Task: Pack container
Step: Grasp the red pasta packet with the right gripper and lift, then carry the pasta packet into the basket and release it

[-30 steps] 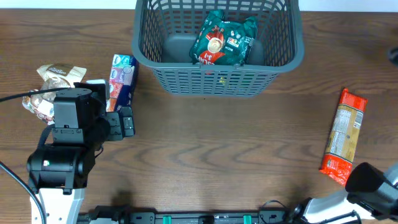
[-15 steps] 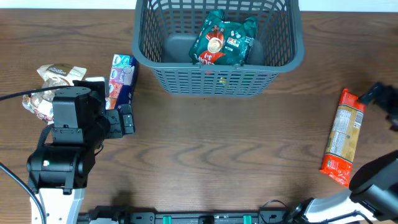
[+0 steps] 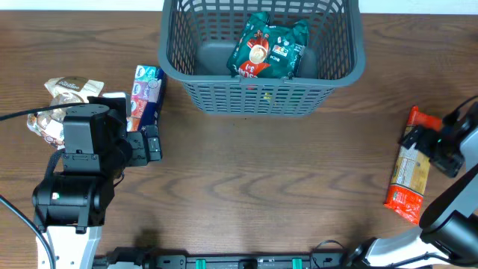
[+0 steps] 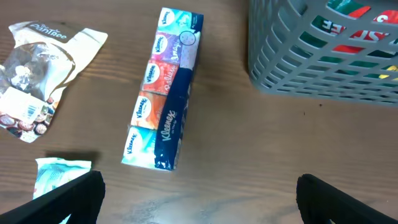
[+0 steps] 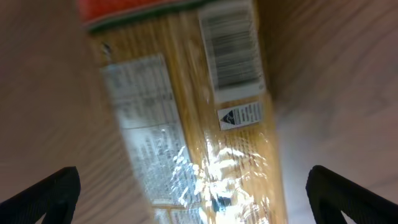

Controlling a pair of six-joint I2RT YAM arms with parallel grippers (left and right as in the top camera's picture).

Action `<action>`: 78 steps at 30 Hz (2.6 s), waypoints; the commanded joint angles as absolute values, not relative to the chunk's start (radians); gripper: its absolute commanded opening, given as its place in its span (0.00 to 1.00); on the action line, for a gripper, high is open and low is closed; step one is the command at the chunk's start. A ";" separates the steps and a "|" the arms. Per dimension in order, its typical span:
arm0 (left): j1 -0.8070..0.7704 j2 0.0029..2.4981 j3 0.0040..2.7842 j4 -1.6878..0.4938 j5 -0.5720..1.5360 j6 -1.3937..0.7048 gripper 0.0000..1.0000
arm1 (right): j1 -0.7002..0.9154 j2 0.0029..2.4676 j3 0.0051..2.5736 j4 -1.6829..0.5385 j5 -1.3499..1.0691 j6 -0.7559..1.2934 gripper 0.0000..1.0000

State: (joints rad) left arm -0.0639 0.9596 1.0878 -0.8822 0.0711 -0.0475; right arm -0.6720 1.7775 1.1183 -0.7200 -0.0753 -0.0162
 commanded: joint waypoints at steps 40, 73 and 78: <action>-0.069 0.962 1.102 -0.881 0.060 -0.037 0.98 | -0.522 1.599 1.217 -0.617 -0.278 -0.012 0.01; -0.069 0.962 1.102 -0.881 0.060 -0.038 0.99 | 0.371 1.768 2.061 -0.911 -0.305 -0.888 0.01; -0.069 0.962 1.102 -0.881 0.060 -0.038 0.99 | 0.399 1.906 2.061 -1.000 -0.305 -0.888 0.01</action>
State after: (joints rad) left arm -0.0639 0.9596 1.0882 -0.8822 0.0711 -0.0475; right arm 0.3801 1.8778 2.0327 -0.9890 -0.2878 -0.8558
